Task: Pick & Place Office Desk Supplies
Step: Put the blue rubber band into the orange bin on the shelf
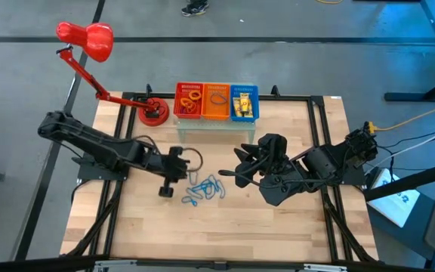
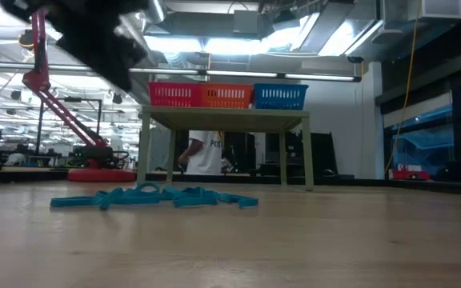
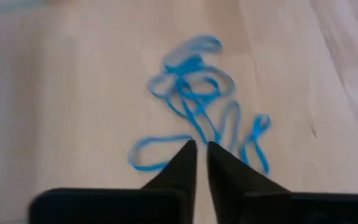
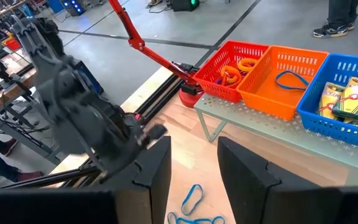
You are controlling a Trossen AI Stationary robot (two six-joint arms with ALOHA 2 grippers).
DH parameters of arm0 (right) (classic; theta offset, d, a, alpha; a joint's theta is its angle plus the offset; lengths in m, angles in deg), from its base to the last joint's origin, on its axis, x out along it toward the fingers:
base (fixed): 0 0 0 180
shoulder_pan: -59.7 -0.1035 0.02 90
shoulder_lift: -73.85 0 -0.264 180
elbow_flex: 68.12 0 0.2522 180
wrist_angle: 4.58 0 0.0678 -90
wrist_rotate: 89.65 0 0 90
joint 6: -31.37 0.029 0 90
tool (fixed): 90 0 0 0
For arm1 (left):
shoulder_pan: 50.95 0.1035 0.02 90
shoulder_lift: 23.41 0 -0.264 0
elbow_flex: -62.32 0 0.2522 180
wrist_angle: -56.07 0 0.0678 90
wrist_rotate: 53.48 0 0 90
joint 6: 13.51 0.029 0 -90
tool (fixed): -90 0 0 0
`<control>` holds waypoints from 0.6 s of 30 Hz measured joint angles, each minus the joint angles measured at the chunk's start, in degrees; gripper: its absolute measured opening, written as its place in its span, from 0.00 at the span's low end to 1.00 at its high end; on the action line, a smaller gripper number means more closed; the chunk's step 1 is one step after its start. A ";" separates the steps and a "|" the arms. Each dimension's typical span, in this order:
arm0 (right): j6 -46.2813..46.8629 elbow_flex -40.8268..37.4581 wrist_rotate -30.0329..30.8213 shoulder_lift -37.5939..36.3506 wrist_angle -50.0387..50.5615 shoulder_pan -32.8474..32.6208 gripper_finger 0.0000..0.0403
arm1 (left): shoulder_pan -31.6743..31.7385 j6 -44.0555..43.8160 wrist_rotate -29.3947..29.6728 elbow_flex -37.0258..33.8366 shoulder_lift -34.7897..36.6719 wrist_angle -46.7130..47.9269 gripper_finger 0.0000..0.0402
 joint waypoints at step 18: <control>4.82 -5.77 -1.78 0.04 -4.59 -0.59 0.33 | 0.55 9.94 -3.50 -1.83 -19.22 -10.20 0.38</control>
